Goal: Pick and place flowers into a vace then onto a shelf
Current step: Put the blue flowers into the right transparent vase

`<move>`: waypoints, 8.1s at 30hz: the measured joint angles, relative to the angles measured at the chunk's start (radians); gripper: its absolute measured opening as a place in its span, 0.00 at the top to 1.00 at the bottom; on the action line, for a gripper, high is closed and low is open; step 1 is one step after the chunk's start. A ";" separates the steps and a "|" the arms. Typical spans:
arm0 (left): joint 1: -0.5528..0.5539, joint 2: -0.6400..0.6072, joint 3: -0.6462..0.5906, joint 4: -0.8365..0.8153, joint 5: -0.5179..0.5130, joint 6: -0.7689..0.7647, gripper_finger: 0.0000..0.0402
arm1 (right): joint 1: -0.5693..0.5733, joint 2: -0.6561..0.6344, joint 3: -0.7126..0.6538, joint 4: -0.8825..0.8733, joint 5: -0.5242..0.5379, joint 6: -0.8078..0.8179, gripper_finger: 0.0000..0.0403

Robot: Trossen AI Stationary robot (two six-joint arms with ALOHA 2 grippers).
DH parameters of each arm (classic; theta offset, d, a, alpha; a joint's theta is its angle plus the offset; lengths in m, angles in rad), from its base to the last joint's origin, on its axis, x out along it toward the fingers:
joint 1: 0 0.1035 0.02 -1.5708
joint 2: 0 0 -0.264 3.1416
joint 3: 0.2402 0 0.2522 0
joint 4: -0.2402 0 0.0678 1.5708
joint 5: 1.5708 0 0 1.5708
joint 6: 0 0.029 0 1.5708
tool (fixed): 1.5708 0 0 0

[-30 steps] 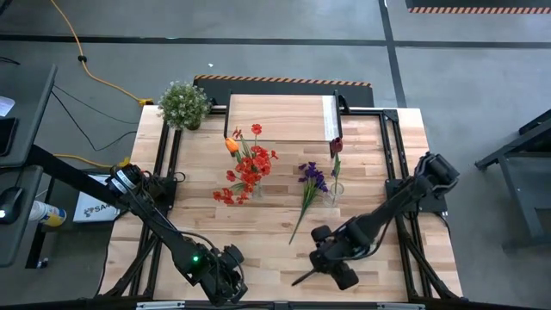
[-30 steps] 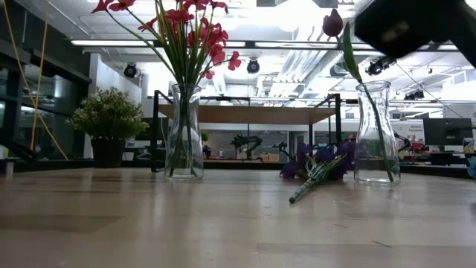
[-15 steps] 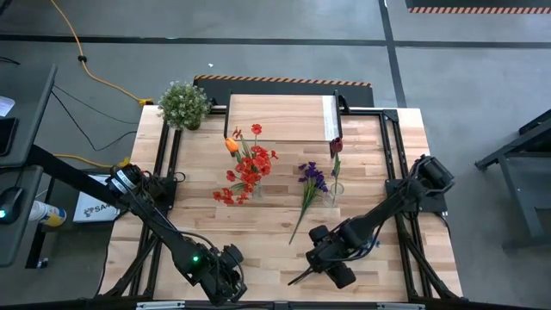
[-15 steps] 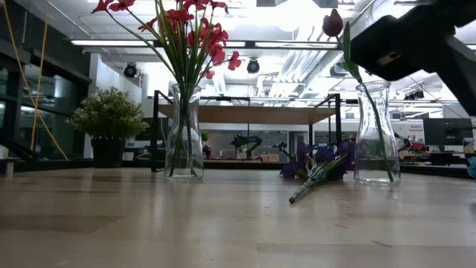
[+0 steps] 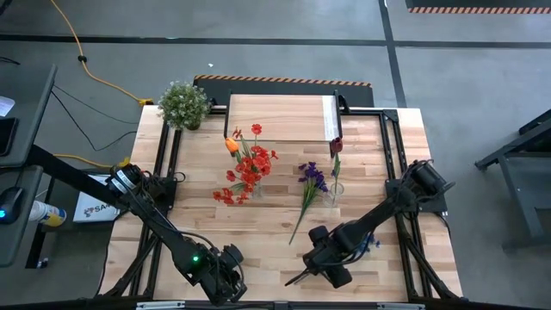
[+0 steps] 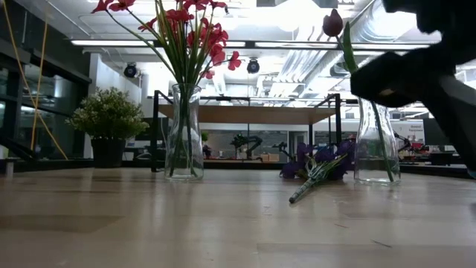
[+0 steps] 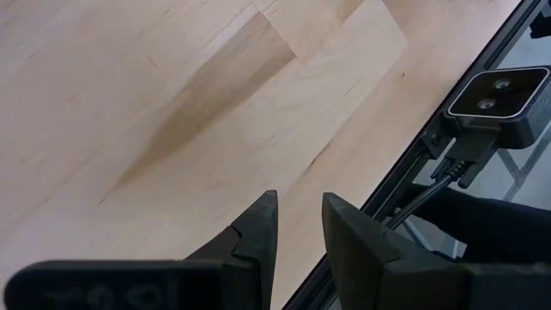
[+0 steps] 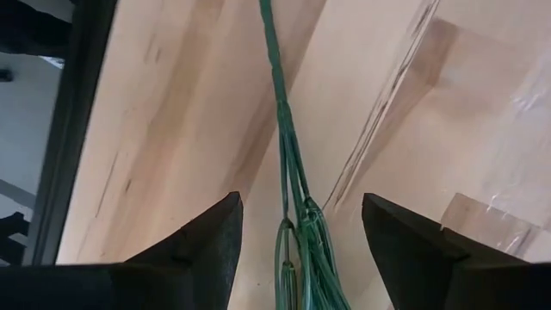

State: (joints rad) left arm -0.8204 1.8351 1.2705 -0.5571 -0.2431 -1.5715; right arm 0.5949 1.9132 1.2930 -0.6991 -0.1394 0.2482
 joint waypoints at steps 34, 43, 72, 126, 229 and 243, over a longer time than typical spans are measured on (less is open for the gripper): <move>0.000 0.000 0.000 0.000 0.026 0.083 0.68 | 0.022 0.033 -0.139 0.061 0.020 0.250 0.77; 0.000 0.000 0.000 0.000 0.026 0.083 0.68 | 0.022 0.023 -0.142 0.066 -0.029 0.236 0.97; 0.002 0.000 0.000 0.252 0.025 0.074 0.68 | 0.135 -0.337 -0.114 0.001 0.236 0.362 0.99; 0.003 -0.001 0.001 1.031 -0.116 0.128 0.68 | 0.280 -0.316 0.645 0.154 1.112 -1.195 0.99; 0.284 0.000 0.123 0.885 -0.138 0.179 0.68 | 0.336 -0.227 0.375 0.029 1.383 -1.687 0.99; 0.284 0.000 0.123 0.988 -0.144 0.187 0.68 | 0.414 -0.227 0.375 -0.047 1.456 -1.519 0.99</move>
State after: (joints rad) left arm -0.5359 1.8347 1.3937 0.4307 -0.3871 -1.3843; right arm 1.0088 1.6867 1.6684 -0.7463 1.3167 -1.2704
